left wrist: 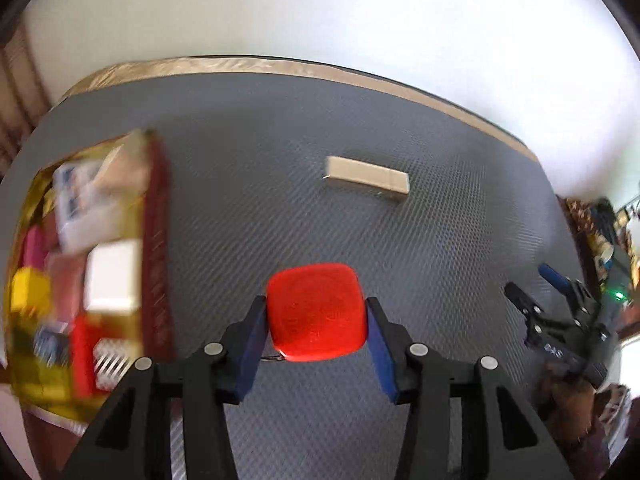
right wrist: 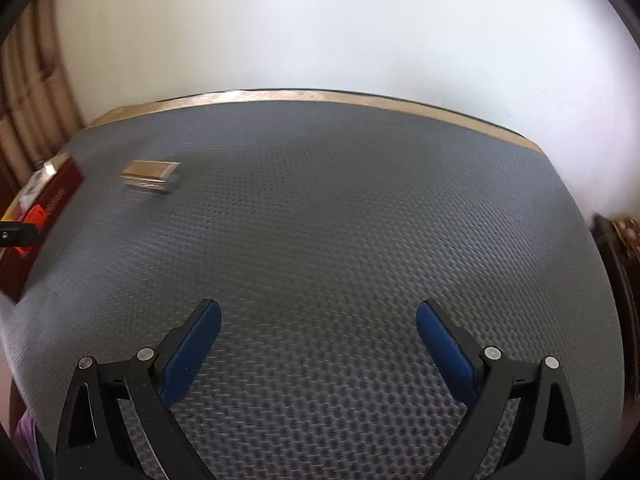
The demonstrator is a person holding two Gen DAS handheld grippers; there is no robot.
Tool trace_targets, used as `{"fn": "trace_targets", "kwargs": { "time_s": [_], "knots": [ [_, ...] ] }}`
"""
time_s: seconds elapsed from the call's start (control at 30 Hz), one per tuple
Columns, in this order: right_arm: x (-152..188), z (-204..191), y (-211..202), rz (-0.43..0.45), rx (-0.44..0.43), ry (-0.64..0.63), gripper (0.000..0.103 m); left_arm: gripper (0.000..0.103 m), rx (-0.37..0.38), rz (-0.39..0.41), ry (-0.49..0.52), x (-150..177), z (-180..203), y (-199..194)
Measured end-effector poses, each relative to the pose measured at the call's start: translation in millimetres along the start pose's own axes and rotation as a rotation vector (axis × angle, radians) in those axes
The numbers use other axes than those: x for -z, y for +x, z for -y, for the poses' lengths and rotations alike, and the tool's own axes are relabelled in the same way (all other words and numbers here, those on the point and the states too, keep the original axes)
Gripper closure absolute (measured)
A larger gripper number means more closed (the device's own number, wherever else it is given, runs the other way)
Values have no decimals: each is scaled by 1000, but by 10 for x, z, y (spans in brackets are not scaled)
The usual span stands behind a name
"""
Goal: Organize rigid objects
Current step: 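Carry red case toward tin while right grasps gold ribbed bar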
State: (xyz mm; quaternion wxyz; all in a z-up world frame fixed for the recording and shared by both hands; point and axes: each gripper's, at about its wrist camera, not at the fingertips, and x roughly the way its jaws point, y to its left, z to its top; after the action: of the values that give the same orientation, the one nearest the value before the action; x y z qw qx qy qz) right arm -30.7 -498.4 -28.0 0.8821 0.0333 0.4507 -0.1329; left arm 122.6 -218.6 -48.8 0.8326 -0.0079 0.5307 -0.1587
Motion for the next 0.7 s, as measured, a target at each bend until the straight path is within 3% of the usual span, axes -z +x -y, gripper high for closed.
{"fn": "trace_targets", "kwargs": {
  "time_s": [0.1,0.23,0.27,0.33,0.37,0.5,0.63,0.7],
  "knots": [
    [-176,-226,-44,20,-80,-129,6,55,-23,29,-29,119,-239,-302],
    [-690,-778,-80,44,-233,-420,8,55,-65,56,-70,246,-554,-624],
    [-796,-897,-35,27,-250,-470,11,55,-66,56,-89,274,-650,-691],
    [-1043,-1119,122,-27,-286,-572,34,55,-72,58,-125,339,-816,-792],
    [-1146,-1231,236,-69,-301,-623,35,55,-74,60,-142,359,-884,-824],
    [-1277,-1600,592,-168,-282,-791,35,55,-91,64,-187,414,-1085,-875],
    [-1370,-1759,983,-239,-254,-856,36,55,-110,60,-209,412,-1240,-863],
    [-1398,-1766,1142,-277,-229,-855,47,55,-114,56,-217,407,-1323,-840]
  ]
}}
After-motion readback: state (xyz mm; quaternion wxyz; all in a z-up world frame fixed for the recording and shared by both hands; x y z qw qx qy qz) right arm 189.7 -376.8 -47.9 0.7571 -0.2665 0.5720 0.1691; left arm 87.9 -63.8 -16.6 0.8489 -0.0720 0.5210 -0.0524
